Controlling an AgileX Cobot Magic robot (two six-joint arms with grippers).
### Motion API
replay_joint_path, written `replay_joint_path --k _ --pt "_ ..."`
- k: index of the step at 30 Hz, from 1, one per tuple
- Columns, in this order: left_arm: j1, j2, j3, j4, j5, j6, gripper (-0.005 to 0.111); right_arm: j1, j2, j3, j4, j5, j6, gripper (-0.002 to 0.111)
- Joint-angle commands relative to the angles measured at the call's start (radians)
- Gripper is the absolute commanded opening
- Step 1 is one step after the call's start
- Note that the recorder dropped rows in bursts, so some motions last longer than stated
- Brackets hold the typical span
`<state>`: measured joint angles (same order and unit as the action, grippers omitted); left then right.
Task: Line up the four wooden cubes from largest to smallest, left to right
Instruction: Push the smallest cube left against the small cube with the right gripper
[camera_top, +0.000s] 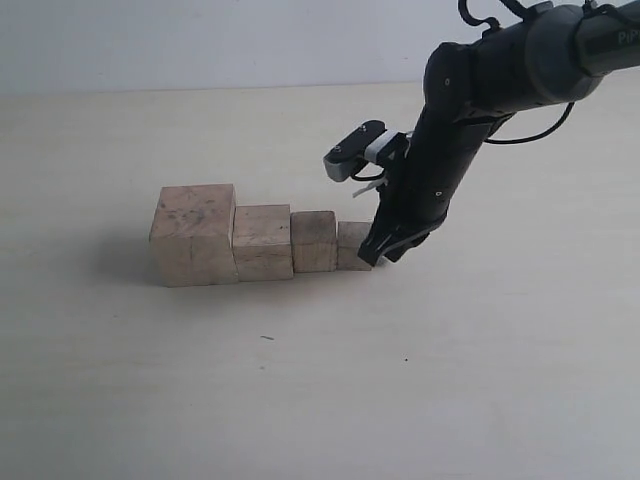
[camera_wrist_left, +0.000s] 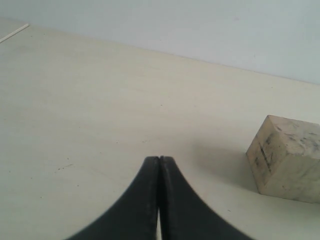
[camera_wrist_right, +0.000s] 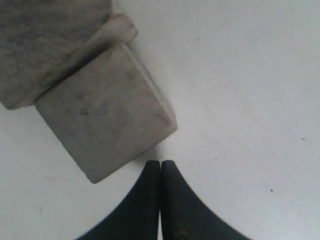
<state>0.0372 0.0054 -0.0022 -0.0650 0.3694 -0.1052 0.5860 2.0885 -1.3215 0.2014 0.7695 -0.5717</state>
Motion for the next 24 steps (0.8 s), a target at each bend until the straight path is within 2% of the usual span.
replay_joint_path --k 1,11,24 --pt "-0.003 -0.005 0.002 0.002 -0.006 -0.001 0.000 0.001 -0.001 -0.001 0.024 -0.032 -0.002 0.000" --pt "-0.003 -0.005 0.002 0.002 -0.006 -0.001 0.000 0.001 -0.001 -0.001 0.046 -0.039 -0.012 0.000" --pt "-0.003 -0.005 0.002 0.002 -0.006 -0.001 0.000 0.001 -0.001 -0.001 0.115 -0.043 -0.117 0.000"
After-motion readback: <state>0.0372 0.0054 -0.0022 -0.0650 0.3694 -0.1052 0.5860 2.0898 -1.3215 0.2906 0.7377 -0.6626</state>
